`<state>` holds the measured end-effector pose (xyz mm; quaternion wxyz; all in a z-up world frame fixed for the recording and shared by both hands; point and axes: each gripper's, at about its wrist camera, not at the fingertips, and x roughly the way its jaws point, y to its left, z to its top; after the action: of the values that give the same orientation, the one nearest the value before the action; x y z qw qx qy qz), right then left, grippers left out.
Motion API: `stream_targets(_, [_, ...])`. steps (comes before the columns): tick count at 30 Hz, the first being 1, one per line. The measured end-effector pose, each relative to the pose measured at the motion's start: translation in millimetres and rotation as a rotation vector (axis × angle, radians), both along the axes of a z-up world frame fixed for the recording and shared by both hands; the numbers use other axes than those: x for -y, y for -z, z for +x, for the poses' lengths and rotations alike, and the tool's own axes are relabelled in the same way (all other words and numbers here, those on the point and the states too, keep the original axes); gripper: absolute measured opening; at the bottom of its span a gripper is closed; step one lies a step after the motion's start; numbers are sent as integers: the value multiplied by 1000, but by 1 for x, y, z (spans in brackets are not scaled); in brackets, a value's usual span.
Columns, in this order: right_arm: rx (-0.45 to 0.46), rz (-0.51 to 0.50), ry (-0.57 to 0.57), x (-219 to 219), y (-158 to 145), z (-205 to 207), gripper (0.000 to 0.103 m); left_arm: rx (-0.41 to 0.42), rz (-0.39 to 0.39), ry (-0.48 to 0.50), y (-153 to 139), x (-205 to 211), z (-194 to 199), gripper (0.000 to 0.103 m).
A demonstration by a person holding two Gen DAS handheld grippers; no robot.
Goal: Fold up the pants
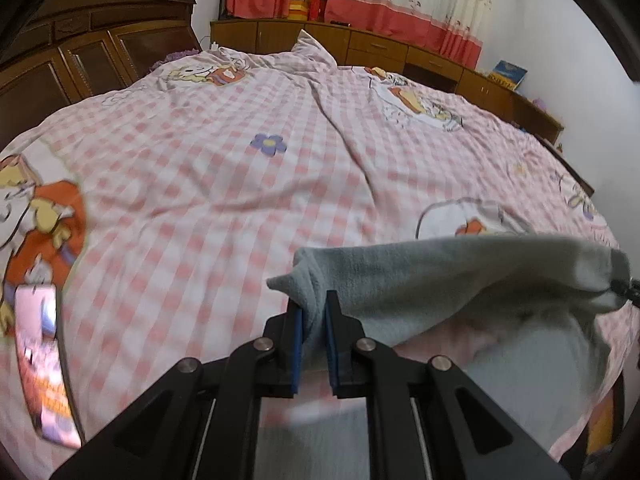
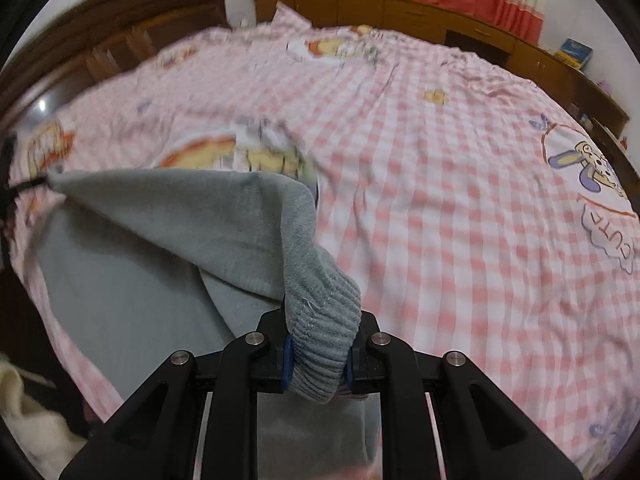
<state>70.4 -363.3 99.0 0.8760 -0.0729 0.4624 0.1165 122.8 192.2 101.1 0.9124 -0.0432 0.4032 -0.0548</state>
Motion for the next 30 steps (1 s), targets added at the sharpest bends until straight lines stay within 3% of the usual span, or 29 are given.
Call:
stream_targets(9, [-67,-109,-2,-12,50,-29,23,-74,-10,-5,40,-10,-56,11])
stream_targets(11, [-58,-114,17,-11,47,-31,26,-87,-16,-24,46,-11,-61,17])
stream_targets(13, [-46,-137,46,-9,45,-36,39,-80,-18,-42,46,-11,-66,20])
stream_targets(15, [-32,-145,68,-5,42,-41,43,-79,-7,-55,43,-11,-70,28])
stream_targets(17, [-36,-108,90,2,36,-49,43,-73,24,-73,40,-9,-77,42])
stream_targets(27, [-2,-92,150,-2,22,-75,43,-124,-22,-55,43,15,-116,46])
stream_targets(30, [4,-50,178,-2,22,-83,43,-151,-71,-23,51,28,-122,58])
